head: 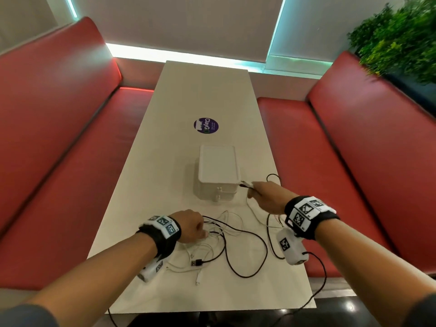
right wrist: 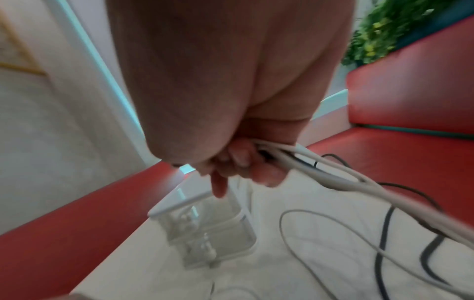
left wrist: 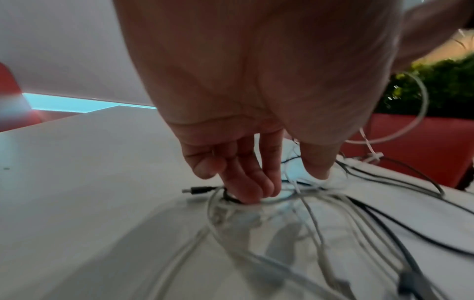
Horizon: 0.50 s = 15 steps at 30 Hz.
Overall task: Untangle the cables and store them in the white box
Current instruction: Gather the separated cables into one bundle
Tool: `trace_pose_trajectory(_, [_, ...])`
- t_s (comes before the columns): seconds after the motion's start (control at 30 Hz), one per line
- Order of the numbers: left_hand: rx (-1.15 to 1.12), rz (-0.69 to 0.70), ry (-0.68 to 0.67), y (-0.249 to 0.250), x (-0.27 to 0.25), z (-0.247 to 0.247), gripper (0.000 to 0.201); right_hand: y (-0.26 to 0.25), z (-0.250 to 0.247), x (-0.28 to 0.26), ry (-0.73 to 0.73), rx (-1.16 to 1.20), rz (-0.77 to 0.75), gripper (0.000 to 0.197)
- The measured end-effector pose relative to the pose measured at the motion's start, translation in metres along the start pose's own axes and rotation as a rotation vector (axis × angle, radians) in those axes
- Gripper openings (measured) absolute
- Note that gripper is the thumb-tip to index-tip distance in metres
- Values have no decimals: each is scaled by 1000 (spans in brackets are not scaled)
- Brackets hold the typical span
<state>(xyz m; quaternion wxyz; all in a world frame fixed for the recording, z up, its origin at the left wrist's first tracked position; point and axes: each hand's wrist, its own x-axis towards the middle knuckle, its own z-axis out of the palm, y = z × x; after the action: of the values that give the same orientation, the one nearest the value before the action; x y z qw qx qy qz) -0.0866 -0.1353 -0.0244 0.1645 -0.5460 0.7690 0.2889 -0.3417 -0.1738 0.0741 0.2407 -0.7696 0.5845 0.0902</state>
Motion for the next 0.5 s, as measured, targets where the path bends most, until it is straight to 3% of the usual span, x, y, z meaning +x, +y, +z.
trace_pose_trajectory(0.13, [102, 2, 63, 11, 8, 17, 36, -25, 20, -1, 44, 152, -171, 23])
trace_pose_trajectory(0.3, [125, 61, 156, 13, 10, 12, 21, -44, 39, 1, 24, 234, -194, 26])
trace_pose_trajectory(0.5, [-200, 192, 266, 9, -4, -28, 28, -47, 41, 5, 77, 407, -111, 29])
